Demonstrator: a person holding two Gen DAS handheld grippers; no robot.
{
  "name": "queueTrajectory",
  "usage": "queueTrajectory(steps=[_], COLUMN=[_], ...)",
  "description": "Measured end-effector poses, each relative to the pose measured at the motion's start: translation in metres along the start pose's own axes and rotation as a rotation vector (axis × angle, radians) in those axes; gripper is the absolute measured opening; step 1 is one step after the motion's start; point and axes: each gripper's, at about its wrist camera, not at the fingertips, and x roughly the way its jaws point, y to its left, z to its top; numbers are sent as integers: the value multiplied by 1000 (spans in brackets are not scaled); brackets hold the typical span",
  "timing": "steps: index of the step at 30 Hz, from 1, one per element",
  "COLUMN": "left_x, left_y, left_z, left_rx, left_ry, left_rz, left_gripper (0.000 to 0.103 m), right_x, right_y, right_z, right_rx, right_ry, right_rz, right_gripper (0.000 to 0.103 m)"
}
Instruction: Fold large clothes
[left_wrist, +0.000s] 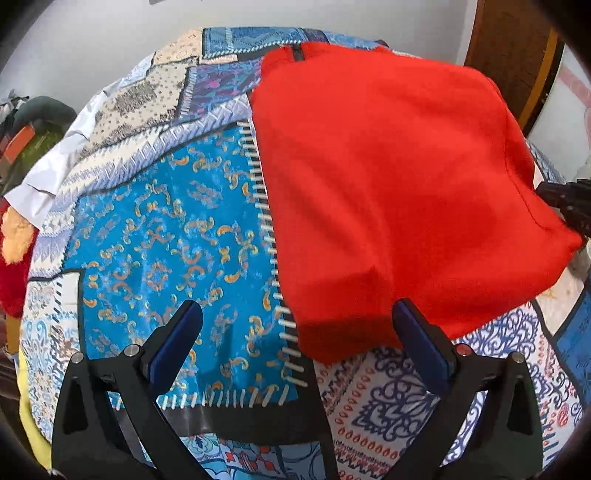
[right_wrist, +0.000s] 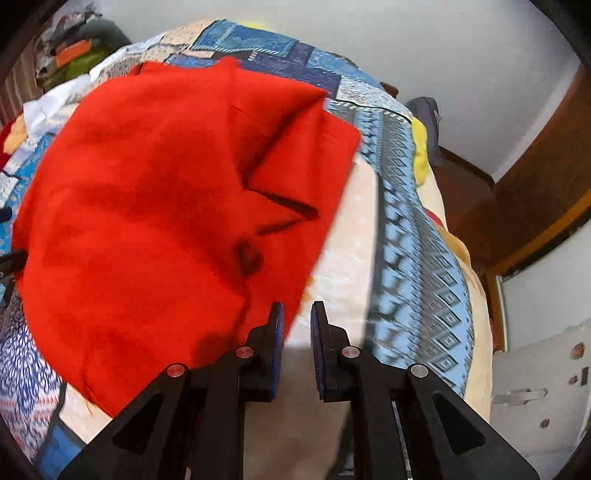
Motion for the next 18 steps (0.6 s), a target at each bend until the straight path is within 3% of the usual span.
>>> queueTrajectory(steps=[6, 8, 11, 15, 18], left_x=[-9, -19, -38, -57, -60], left_y=[11, 14, 24, 43, 54], left_z=[-7, -8, -7, 5, 16], left_rx=[-66, -62, -54, -88, -131], left_ry=[1, -9, -52, -104, -123], left_rz=[-32, -12, 34, 72, 58], left_gripper=[103, 103, 103, 103, 103], right_x=[-4, -8, -19, -51, -59], right_y=[-5, -9, -24, -25, -8], right_z=[-12, -11, -5, 25, 53], right_rx=[-37, -23, 49, 73, 65], right_ry=[10, 24, 23, -93, -143], right_rz=[-44, -44, 15, 96, 184], right_gripper=[9, 9, 10, 10, 10])
